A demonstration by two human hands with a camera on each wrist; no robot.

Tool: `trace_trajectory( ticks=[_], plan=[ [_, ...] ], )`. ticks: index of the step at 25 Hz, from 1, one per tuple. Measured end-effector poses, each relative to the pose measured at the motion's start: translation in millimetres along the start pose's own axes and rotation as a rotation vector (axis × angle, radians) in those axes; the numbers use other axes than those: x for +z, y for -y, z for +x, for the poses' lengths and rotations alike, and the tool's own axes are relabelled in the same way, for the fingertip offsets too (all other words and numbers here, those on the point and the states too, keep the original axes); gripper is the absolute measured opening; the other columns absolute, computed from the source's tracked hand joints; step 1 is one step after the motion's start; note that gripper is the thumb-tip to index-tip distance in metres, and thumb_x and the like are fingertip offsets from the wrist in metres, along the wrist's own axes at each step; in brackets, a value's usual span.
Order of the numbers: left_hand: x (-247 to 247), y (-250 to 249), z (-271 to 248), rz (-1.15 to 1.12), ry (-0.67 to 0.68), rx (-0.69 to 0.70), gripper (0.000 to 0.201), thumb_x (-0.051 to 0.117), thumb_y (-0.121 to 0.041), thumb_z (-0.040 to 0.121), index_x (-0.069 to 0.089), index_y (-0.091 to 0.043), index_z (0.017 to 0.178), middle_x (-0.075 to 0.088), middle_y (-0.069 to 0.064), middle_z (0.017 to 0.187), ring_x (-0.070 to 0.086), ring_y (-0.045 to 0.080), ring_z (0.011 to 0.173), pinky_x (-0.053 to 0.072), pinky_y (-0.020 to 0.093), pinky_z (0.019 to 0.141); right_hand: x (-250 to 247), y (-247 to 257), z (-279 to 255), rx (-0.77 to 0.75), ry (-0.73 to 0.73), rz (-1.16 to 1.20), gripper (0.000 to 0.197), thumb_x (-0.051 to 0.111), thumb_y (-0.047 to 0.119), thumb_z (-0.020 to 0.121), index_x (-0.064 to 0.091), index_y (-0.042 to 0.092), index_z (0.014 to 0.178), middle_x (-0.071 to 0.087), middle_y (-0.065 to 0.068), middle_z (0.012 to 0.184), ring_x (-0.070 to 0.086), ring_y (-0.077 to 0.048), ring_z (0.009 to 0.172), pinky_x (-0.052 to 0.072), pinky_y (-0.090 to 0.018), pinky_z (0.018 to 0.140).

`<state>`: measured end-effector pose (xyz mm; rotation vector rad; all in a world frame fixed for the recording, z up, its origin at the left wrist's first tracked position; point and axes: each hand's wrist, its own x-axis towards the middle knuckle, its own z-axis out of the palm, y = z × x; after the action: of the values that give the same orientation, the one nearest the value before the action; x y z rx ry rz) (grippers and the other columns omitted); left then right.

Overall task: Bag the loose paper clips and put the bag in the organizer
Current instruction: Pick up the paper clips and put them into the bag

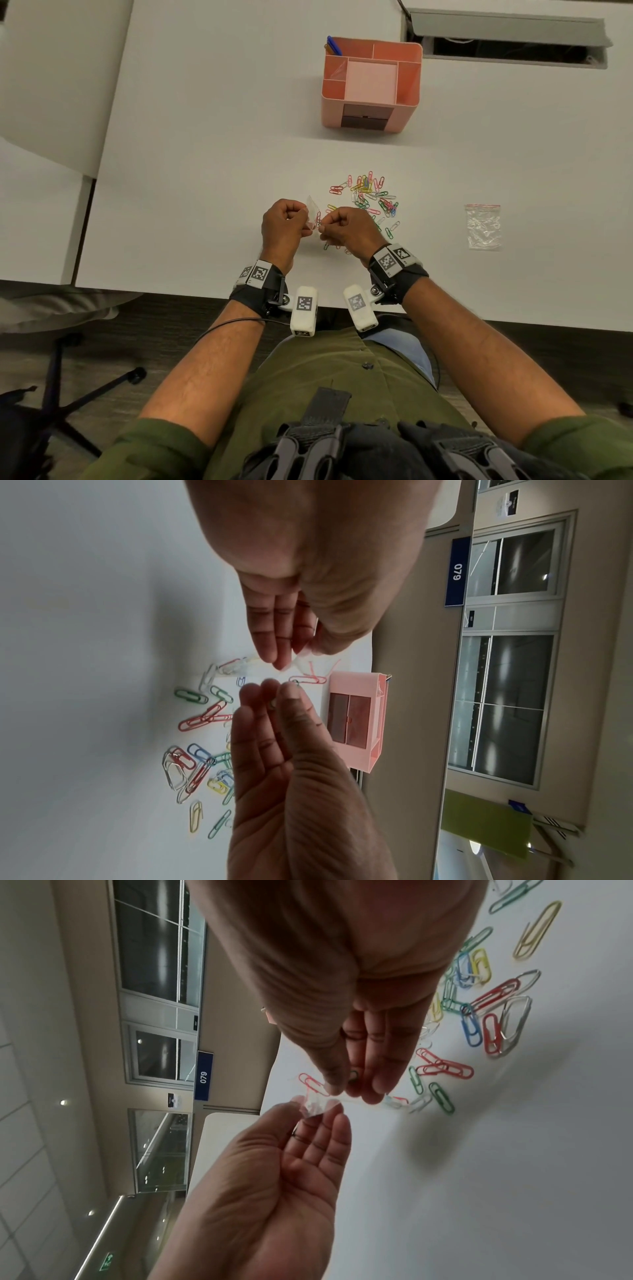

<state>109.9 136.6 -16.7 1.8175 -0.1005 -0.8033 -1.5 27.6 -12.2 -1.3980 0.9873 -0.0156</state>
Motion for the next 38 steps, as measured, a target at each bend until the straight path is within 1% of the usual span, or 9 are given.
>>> trace_trajectory(
  ticks=[5, 10, 14, 20, 25, 28, 30, 34, 38],
  plan=[
    [0, -1, -1, 0.02, -0.007, 0.013, 0.008, 0.062, -0.005, 0.095, 0.068, -0.004, 0.101, 0.071, 0.01, 0.088, 0.071, 0.018, 0.069, 0.064, 0.038, 0.071, -6, 6, -3, -0.084, -0.094, -0.052, 0.004, 0.072, 0.013, 0.088, 0.069, 0.011, 0.088, 0.071, -0.005, 0.085, 0.063, -0.016, 0.074, 0.06, -0.039, 0.071],
    [2, -2, -6, 0.067, -0.01, 0.045, 0.007, 0.063, -0.005, 0.093, 0.069, -0.008, 0.096, 0.069, 0.005, 0.083, 0.071, 0.02, 0.071, 0.062, 0.031, 0.066, -6, 18, -5, -0.157, -0.083, -0.052, 0.008, 0.073, 0.015, 0.087, 0.069, 0.009, 0.091, 0.069, -0.001, 0.08, 0.063, -0.008, 0.071, 0.058, -0.031, 0.069],
    [3, -4, -10, 0.142, 0.0, 0.106, 0.007, 0.063, -0.008, 0.094, 0.069, -0.012, 0.095, 0.07, 0.002, 0.08, 0.069, 0.011, 0.063, 0.062, 0.027, 0.063, -1, 21, 0, -0.28, -0.147, -0.303, 0.007, 0.072, 0.021, 0.086, 0.074, 0.018, 0.092, 0.071, 0.008, 0.082, 0.065, -0.007, 0.076, 0.058, -0.029, 0.075],
    [0, -3, -11, 0.172, -0.003, 0.123, 0.007, 0.065, -0.008, 0.096, 0.069, -0.012, 0.097, 0.07, 0.003, 0.082, 0.071, 0.014, 0.066, 0.064, 0.033, 0.067, 9, 23, 2, -0.443, -0.201, -0.629, 0.005, 0.071, 0.029, 0.086, 0.069, 0.025, 0.087, 0.068, 0.01, 0.08, 0.062, -0.01, 0.076, 0.055, -0.034, 0.07],
    [-4, -2, -15, 0.18, 0.007, 0.113, 0.003, 0.066, -0.012, 0.097, 0.069, -0.013, 0.097, 0.07, 0.002, 0.082, 0.072, 0.018, 0.071, 0.065, 0.036, 0.069, 11, 23, 5, -0.423, -0.166, -0.628, 0.013, 0.064, 0.032, 0.093, 0.075, 0.025, 0.096, 0.074, 0.008, 0.091, 0.066, -0.01, 0.082, 0.058, -0.038, 0.077],
    [-3, -2, -17, 0.177, 0.007, 0.111, 0.005, 0.065, -0.011, 0.097, 0.068, -0.015, 0.095, 0.069, 0.0, 0.082, 0.073, 0.021, 0.075, 0.065, 0.038, 0.07, 12, 18, 1, -0.426, -0.208, -0.555, 0.009, 0.063, 0.027, 0.092, 0.068, 0.023, 0.099, 0.069, 0.008, 0.092, 0.063, -0.011, 0.084, 0.056, -0.037, 0.077],
    [-2, -2, -18, 0.181, 0.008, 0.119, 0.006, 0.066, -0.011, 0.096, 0.068, -0.016, 0.094, 0.07, 0.003, 0.082, 0.074, 0.023, 0.074, 0.066, 0.04, 0.071, 12, 15, -1, -0.395, -0.231, -0.549, 0.016, 0.067, 0.03, 0.087, 0.06, 0.021, 0.099, 0.065, 0.007, 0.091, 0.061, -0.013, 0.083, 0.054, -0.034, 0.073],
    [-6, -1, -18, 0.205, -0.012, 0.14, 0.015, 0.066, -0.011, 0.094, 0.066, -0.024, 0.086, 0.072, 0.004, 0.08, 0.073, 0.024, 0.073, 0.065, 0.044, 0.073, 16, 11, 7, -0.185, -0.14, -0.439, 0.023, 0.067, 0.031, 0.084, 0.061, 0.013, 0.097, 0.068, 0.001, 0.094, 0.066, -0.02, 0.088, 0.056, -0.039, 0.078],
    [-15, -2, -17, 0.215, -0.034, 0.158, 0.014, 0.066, -0.013, 0.092, 0.066, -0.026, 0.087, 0.073, 0.002, 0.082, 0.074, 0.024, 0.076, 0.064, 0.048, 0.078, 28, 13, 17, 0.053, 0.009, -0.111, 0.02, 0.059, 0.023, 0.09, 0.063, 0.013, 0.106, 0.069, -0.006, 0.103, 0.07, -0.024, 0.095, 0.062, -0.04, 0.081]
  ],
)
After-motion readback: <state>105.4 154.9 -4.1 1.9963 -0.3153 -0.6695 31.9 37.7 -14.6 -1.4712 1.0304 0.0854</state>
